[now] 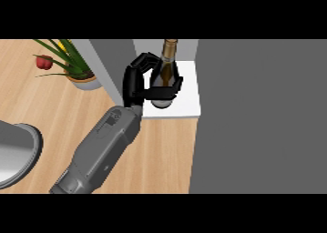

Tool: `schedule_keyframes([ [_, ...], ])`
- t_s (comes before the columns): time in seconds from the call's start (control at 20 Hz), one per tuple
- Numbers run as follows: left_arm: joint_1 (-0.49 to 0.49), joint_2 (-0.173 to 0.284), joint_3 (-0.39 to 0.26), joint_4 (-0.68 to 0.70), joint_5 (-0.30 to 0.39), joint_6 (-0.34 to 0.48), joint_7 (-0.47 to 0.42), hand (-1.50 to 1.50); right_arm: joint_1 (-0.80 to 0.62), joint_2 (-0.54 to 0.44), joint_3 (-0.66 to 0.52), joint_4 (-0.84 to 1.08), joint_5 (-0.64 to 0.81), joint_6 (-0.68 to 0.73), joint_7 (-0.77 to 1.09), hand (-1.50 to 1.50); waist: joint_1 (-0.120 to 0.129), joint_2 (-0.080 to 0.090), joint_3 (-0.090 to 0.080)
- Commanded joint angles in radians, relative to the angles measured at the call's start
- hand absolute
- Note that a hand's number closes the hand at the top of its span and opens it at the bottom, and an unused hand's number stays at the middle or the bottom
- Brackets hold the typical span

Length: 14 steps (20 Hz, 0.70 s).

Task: Pick up the wine, place it into the cabinet and close the cabinet

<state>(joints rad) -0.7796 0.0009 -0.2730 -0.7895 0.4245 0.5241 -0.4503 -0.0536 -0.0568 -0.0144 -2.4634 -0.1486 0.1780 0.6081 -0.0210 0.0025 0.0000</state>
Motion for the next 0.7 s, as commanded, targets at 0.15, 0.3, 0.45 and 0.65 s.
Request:
schedule_keyframes([
  [0.15, -0.113, -0.001, 0.048, 0.192, 0.049, -0.024, -0.067, 1.5, -0.018, 0.028, 0.073, -0.106, -0.026, -0.049, 0.091, -1.5, -0.008, 0.003, -0.001],
  [0.3, -0.182, -0.001, 0.08, 0.285, 0.036, -0.013, -0.119, 1.5, -0.044, -0.002, -0.008, -0.052, -0.104, -0.029, 0.08, -1.5, -0.014, 0.006, 0.0],
  [0.45, -0.232, -0.001, 0.104, 0.344, 0.012, -0.011, -0.157, 1.5, -0.031, 0.0, -0.009, -0.06, -0.092, -0.018, 0.052, -1.5, -0.017, 0.006, 0.0],
  [0.65, -0.26, 0.022, 0.155, 0.372, 0.008, -0.001, -0.204, 1.5, -0.014, -0.004, -0.006, -0.074, -0.109, -0.007, 0.061, -1.5, -0.011, 0.005, 0.0],
])
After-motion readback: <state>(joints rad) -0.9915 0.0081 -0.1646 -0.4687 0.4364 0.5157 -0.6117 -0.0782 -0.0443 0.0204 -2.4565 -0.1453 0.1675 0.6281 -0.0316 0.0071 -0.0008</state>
